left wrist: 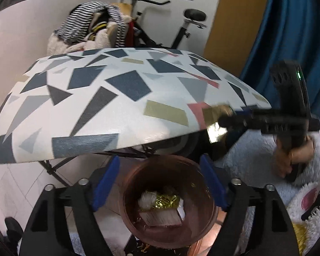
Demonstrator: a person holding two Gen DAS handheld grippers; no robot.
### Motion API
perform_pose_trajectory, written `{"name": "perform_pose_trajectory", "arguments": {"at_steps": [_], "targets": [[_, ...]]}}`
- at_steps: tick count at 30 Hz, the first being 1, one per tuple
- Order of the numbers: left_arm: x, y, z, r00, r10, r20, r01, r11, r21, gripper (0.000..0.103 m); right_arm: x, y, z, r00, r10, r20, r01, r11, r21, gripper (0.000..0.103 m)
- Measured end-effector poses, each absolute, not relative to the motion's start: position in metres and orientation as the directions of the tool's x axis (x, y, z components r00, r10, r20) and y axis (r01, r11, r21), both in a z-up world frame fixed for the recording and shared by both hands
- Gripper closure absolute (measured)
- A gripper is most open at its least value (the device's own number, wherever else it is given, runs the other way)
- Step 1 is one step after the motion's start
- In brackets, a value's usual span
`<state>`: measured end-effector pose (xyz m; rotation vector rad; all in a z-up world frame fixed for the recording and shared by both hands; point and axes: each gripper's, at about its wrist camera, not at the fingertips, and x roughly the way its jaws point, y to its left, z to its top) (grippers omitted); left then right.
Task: Collect trash
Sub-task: 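Open both tools to drop the wrapper and green packet into the bin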
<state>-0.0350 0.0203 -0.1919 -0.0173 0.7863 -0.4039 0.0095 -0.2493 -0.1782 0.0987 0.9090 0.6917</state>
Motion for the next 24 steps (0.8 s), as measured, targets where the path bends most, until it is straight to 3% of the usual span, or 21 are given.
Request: {"name": "perform_pose_trajectory", "arguments": {"at_steps": [10, 20, 24], "targets": [[-0.028, 0.041, -0.194, 0.666, -0.292, -0.687, 0.234, 0.956, -0.179, 0.019, 0.009, -0.219, -0.209, 0.271, 0.537, -0.798, -0.573, 0.757, 0.315, 0.057], [-0.028, 0.048, -0.197, 0.667, -0.27, -0.694, 0.202, 0.963, -0.18, 0.017, 0.006, -0.209, -0.226, 0.227, 0.501, -0.835, -0.591, 0.752, 0.291, 0.056], [-0.027, 0.051, -0.197, 0.669, -0.265, -0.695, 0.189, 0.964, -0.186, 0.016, 0.007, -0.205, -0.228, 0.228, 0.485, -0.844, -0.595, 0.756, 0.274, 0.05]]}}
